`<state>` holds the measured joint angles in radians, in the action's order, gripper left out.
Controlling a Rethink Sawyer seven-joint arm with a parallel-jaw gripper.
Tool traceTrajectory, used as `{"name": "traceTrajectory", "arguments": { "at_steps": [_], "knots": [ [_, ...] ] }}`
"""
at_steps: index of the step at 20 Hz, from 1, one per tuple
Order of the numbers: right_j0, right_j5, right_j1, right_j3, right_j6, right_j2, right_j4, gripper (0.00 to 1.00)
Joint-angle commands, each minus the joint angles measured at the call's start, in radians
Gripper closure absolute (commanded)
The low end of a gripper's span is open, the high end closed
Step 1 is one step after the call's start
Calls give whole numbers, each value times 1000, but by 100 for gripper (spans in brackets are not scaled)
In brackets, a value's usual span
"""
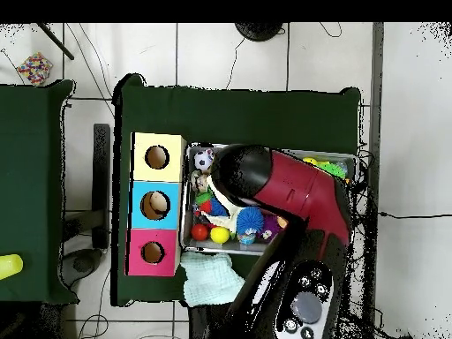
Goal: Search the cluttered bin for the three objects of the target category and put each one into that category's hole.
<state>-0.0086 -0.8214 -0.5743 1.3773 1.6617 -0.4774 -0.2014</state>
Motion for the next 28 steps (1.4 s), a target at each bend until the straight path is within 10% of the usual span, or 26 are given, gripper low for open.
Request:
{"name": "traceTrajectory", "arguments": {
  "at_steps": [1,10,25,26,28],
  "knots": [
    [-35,-38,17,-24,286,43,-57,100],
    [-91,298,118,124,315,139,-154,100],
    [-100,429,159,184,292,183,-240,100],
    [-107,412,152,194,287,196,-250,0],
    [-111,348,153,195,301,200,-268,0]
  ]
}}
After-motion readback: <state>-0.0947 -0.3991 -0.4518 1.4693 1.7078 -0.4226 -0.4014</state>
